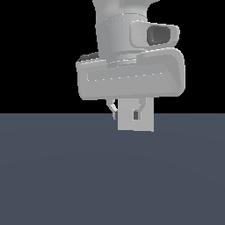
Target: Plug the charger into the wall socket.
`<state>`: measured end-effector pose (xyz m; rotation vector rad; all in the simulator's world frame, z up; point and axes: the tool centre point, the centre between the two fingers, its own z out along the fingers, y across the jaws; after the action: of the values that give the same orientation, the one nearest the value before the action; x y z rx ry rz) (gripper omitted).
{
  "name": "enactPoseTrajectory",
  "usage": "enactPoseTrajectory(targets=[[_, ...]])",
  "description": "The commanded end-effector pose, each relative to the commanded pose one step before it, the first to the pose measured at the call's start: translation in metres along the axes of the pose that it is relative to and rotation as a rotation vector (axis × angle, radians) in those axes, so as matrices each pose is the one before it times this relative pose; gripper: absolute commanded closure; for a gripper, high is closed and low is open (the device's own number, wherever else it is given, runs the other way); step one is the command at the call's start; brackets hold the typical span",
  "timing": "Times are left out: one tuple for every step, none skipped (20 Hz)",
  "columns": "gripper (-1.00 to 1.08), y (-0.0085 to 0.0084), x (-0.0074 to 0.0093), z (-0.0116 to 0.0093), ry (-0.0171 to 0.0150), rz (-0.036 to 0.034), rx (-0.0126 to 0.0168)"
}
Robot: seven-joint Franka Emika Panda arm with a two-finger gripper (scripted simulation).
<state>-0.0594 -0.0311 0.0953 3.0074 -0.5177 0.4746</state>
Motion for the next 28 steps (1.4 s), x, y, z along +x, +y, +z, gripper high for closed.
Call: enactPoseTrajectory(targets=[[1.08,0.00324,0.00348,-0.00133,-0.00065,-0.01266,0.00432],[1.08,0.00105,0.00104,-0.00033,-0.00026,-0.00326,0.00112],[1.08,0.00090,0.00089,-0.00027,-0.00026,-0.00276,0.00095],[1.08,0.00077,0.00075,-0.00022,-0.00024,-0.00225,0.00077],[1.08,0.00059,0.00060,-0.00016,-0.00023,-0.00183,0.00063],[1.08,0.00041,0.00045,-0.00011,-0.00022,-0.00145,0.00049],[1.08,0.00033,0.00033,-0.00007,-0.00017,-0.00091,0.00031],[1.08,0.00012,0.00017,-0.00003,-0.00013,-0.00064,0.00021],[1.08,0.00015,0.00008,-0.00002,0.00000,0.00000,0.00000],[1.08,0.00000,0.00000,0.00000,0.00000,0.00000,0.00000],[1.08,0.00000,0.00000,0.00000,0.00000,0.00000,0.00000],[1.08,0.00000,0.00000,0.00000,0.00000,0.00000,0.00000],[1.08,0.00011,-0.00013,0.00013,-0.00018,0.00059,-0.00030],[1.08,-0.00001,0.00020,0.00006,0.00000,0.00000,0.00000],[1.08,-0.00003,0.00061,0.00019,0.00000,0.00000,0.00000],[1.08,-0.00004,0.00103,0.00032,0.00000,0.00000,0.00000],[1.08,0.00000,0.00145,0.00045,-0.00016,0.00017,0.00065],[1.08,-0.00004,0.00186,0.00058,0.00000,0.00000,0.00000],[1.08,-0.00004,0.00227,0.00071,0.00000,0.00000,0.00000],[1.08,0.00004,0.00269,0.00087,-0.00019,0.00022,0.00063],[1.08,-0.00003,0.00308,0.00097,0.00000,0.00000,0.00000],[1.08,-0.00002,0.00347,0.00110,0.00000,0.00000,0.00000],[1.08,-0.00001,0.00386,0.00123,0.00000,0.00000,0.00000],[1.08,0.00000,0.00423,0.00138,-0.00021,0.00010,0.00065],[1.08,0.00000,0.00415,0.00132,0.00000,0.00000,0.00000],[1.08,0.00001,0.00372,0.00118,0.00000,0.00000,0.00000],[1.08,0.00001,0.00329,0.00105,0.00000,0.00000,0.00000],[1.08,0.00002,0.00288,0.00092,0.00000,0.00000,0.00000]])
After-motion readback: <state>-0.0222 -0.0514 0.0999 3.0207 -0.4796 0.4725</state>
